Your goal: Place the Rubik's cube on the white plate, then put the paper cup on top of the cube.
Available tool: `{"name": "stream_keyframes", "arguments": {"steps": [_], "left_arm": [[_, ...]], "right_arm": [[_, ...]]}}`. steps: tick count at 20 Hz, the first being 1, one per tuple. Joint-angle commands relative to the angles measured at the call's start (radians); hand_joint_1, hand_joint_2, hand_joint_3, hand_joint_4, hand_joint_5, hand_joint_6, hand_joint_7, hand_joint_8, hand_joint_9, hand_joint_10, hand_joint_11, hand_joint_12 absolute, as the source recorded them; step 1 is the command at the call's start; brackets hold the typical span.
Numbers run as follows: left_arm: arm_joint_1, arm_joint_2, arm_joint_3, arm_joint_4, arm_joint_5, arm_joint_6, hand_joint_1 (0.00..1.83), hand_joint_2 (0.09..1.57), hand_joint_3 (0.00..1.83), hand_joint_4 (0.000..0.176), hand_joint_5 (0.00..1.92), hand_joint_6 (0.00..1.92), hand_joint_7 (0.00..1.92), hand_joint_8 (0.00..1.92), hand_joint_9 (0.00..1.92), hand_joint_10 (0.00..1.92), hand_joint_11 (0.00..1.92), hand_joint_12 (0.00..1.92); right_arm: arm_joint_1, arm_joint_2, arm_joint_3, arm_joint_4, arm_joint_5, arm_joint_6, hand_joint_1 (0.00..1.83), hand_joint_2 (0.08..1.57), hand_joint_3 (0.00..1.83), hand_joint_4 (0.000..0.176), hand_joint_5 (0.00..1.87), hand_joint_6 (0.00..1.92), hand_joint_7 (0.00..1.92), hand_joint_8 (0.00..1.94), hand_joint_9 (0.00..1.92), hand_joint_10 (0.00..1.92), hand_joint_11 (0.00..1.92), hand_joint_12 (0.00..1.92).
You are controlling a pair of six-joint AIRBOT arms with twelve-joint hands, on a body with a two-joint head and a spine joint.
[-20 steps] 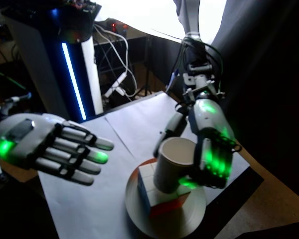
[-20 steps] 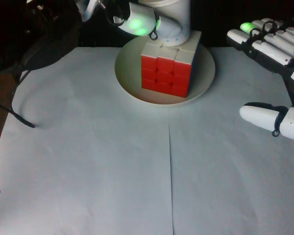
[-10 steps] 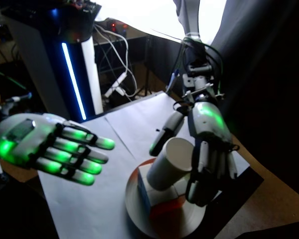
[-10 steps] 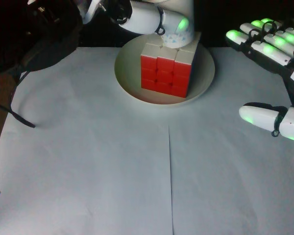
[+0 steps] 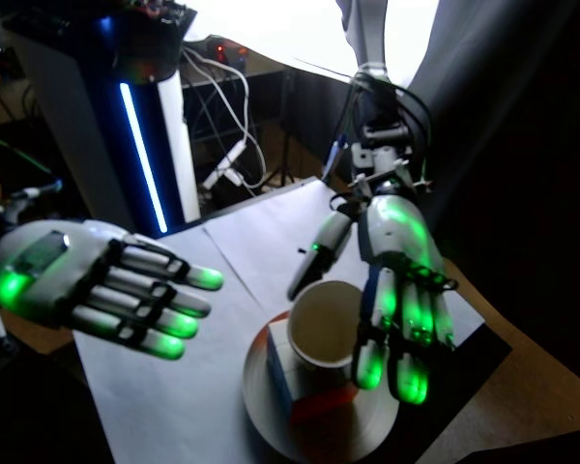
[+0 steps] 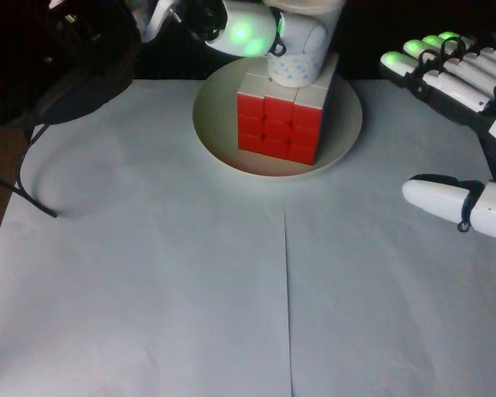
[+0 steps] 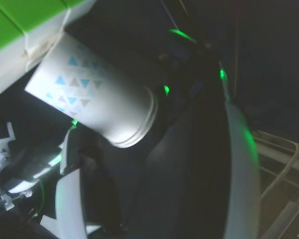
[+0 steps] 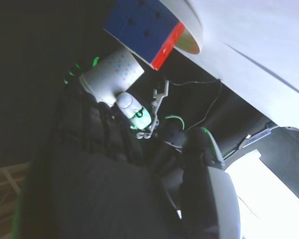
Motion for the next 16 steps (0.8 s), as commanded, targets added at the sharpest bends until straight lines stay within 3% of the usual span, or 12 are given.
{"name": "stream_keyframes", "arguments": {"steps": [1,2,5,6,7,8,10,11,13,14,15,16], "left_arm": [[-0.007,0.006,-0.004,-0.017,-0.135,-0.006,0.58,1.05,0.00,0.138,0.17,0.00,0.05,0.00,0.10,0.04,0.00,1.34],[-0.006,0.010,-0.011,-0.016,-0.144,-0.006,0.59,1.05,0.00,0.121,0.18,0.01,0.06,0.00,0.10,0.03,0.00,1.39],[-0.003,0.022,-0.025,-0.015,-0.165,-0.006,0.54,1.07,0.00,0.148,0.07,0.00,0.00,0.00,0.07,0.02,0.00,1.37],[-0.001,0.028,-0.032,-0.015,-0.175,-0.006,0.55,1.07,0.00,0.144,0.02,0.01,0.00,0.00,0.01,0.00,0.00,1.01],[0.000,0.034,-0.038,-0.015,-0.186,-0.006,0.62,1.06,0.00,0.158,0.00,0.00,0.00,0.00,0.00,0.00,0.00,0.96],[0.002,0.047,-0.052,-0.016,-0.206,-0.005,0.58,1.07,0.00,0.175,0.00,0.00,0.00,0.00,0.00,0.00,0.00,0.96],[0.006,0.079,-0.088,-0.031,-0.241,0.025,0.52,1.06,0.00,0.176,0.00,0.00,0.00,0.00,0.00,0.00,0.00,0.08],[0.011,0.110,-0.123,-0.045,-0.278,0.059,0.53,1.05,0.00,0.176,0.00,0.00,0.00,0.00,0.00,0.00,0.00,0.00],[0.027,0.161,-0.170,-0.061,-0.349,0.074,0.50,1.08,0.01,0.168,0.00,0.00,0.00,0.00,0.00,0.00,0.00,0.00],[0.035,0.182,-0.188,-0.069,-0.379,0.081,0.57,1.07,0.00,0.174,0.00,0.00,0.00,0.00,0.00,0.00,0.00,0.00],[0.060,0.228,-0.229,-0.096,-0.430,0.109,0.66,1.06,0.00,0.176,0.00,0.00,0.00,0.00,0.00,0.00,0.00,0.00],[0.078,0.254,-0.251,-0.111,-0.460,0.123,0.48,1.08,0.02,0.176,0.00,0.00,0.00,0.00,0.00,0.00,0.00,0.60]], "right_arm": [[0.009,-0.002,0.006,0.001,0.132,0.003,0.36,1.25,0.00,0.050,0.00,0.00,0.00,0.00,0.00,0.00,0.00,0.00],[0.009,-0.002,0.006,0.001,0.132,0.003,0.34,1.24,0.00,0.056,0.00,0.00,0.00,0.00,0.00,0.00,0.00,0.00],[0.009,-0.002,0.006,0.001,0.132,0.003,0.38,1.25,0.00,0.059,0.00,0.00,0.00,0.00,0.00,0.00,0.00,0.00],[0.009,-0.002,0.006,0.001,0.132,0.003,0.36,1.25,0.00,0.048,0.00,0.00,0.00,0.00,0.00,0.00,0.00,0.00],[0.009,-0.002,0.006,0.001,0.132,0.003,0.33,1.24,0.00,0.052,0.00,0.00,0.00,0.00,0.00,0.00,0.00,0.00],[0.009,-0.002,0.005,0.001,0.132,0.003,0.34,1.23,0.00,0.074,0.00,0.00,0.00,0.00,0.00,0.00,0.00,0.00],[0.009,-0.001,0.005,0.001,0.132,0.003,0.37,1.23,0.00,0.103,0.00,0.00,0.00,0.00,0.00,0.00,0.00,0.00],[0.009,0.001,0.002,0.001,0.132,0.003,0.36,1.23,0.00,0.118,0.00,0.00,0.00,0.00,0.00,0.00,0.00,0.00],[0.009,0.007,-0.004,0.001,0.136,0.003,0.26,1.22,0.00,0.070,0.00,0.00,0.00,0.00,0.00,0.00,0.00,0.00],[0.009,0.012,-0.007,0.001,0.142,0.003,0.26,1.23,0.00,0.103,0.00,0.00,0.00,0.00,0.00,0.00,0.00,0.00],[0.009,0.026,-0.014,0.001,0.162,0.003,0.22,1.25,0.01,0.108,0.00,0.00,0.00,0.00,0.00,0.00,0.00,0.00],[0.009,0.033,-0.018,0.001,0.172,0.003,0.13,1.27,0.01,0.130,0.00,0.00,0.00,0.00,0.00,0.00,0.00,0.00]]}}
